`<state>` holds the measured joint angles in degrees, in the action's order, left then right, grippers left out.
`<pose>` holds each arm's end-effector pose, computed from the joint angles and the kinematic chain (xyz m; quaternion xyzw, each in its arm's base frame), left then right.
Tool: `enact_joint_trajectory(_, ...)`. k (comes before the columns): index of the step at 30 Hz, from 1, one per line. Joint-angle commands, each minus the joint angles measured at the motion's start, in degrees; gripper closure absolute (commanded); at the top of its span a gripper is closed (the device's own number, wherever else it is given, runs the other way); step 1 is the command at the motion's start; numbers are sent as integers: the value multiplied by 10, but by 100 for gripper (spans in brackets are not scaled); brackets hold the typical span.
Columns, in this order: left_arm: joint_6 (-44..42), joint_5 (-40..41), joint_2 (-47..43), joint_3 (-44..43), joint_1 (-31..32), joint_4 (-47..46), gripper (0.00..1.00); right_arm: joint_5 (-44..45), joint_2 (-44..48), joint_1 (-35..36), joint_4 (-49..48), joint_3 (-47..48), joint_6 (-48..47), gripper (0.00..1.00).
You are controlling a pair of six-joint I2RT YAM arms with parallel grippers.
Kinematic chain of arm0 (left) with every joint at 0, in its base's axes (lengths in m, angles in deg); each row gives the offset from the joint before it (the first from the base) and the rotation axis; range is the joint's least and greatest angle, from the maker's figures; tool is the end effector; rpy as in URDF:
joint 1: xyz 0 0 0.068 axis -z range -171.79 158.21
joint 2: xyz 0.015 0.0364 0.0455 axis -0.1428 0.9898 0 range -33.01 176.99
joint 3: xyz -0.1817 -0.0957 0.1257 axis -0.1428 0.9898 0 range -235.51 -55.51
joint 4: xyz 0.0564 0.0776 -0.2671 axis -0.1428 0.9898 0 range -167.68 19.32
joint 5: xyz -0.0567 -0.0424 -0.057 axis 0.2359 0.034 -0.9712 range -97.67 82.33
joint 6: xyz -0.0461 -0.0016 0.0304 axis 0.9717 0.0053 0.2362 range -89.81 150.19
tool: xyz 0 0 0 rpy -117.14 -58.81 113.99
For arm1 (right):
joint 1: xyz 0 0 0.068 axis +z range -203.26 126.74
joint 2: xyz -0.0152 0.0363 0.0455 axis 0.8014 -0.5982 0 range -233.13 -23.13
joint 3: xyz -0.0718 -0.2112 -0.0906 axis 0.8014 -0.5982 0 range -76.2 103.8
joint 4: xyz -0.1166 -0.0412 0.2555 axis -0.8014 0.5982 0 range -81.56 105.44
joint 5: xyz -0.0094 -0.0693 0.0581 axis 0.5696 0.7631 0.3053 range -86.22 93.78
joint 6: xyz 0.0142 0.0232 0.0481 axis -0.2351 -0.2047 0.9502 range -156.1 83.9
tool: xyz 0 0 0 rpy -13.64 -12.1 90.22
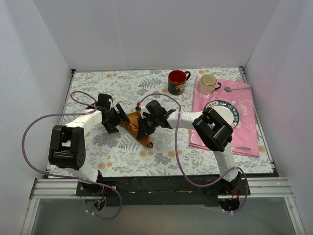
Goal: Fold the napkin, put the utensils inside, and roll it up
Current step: Roll the napkin with the utensil
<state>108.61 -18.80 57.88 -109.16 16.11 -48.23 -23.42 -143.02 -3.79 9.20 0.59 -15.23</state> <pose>0.3138 -0.0509 0.1275 -0.5468 0.8073 -0.2067 0.0816 0.2792 0.3530 0.0992 -0.3102 0.8437 0.3962 0.1867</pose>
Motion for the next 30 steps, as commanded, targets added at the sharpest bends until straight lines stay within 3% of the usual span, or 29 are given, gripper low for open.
enact_joint_trajectory(1,14,16,-33,-36,-9,2,20,-105,-29,-18,-55,-22,63,99)
enact_joint_trajectory(4,30,5,-23,-40,-9,21,19,-138,-43,-30,-80,-25,94,99)
enact_joint_trajectory(9,49,-49,4,-8,-5,18,21,-191,-55,-47,-202,-66,190,99)
enact_joint_trajectory(14,61,-43,36,-1,23,8,21,-219,-71,-52,-317,-90,280,99)
enact_joint_trajectory(19,78,-37,76,-9,43,-17,25,-232,-79,-58,-371,-109,323,99)
enact_joint_trajectory(23,73,3,85,-2,47,-27,38,-234,-77,-60,-378,-114,328,96)
enact_joint_trajectory(24,69,25,86,-1,47,-26,47,-233,-74,-61,-378,-116,325,93)
enact_joint_trajectory(26,54,44,89,-3,47,-20,56,-232,-70,-62,-365,-119,317,91)
enact_joint_trajectory(30,32,59,94,-5,47,-19,71,-223,-54,-64,-299,-111,263,77)
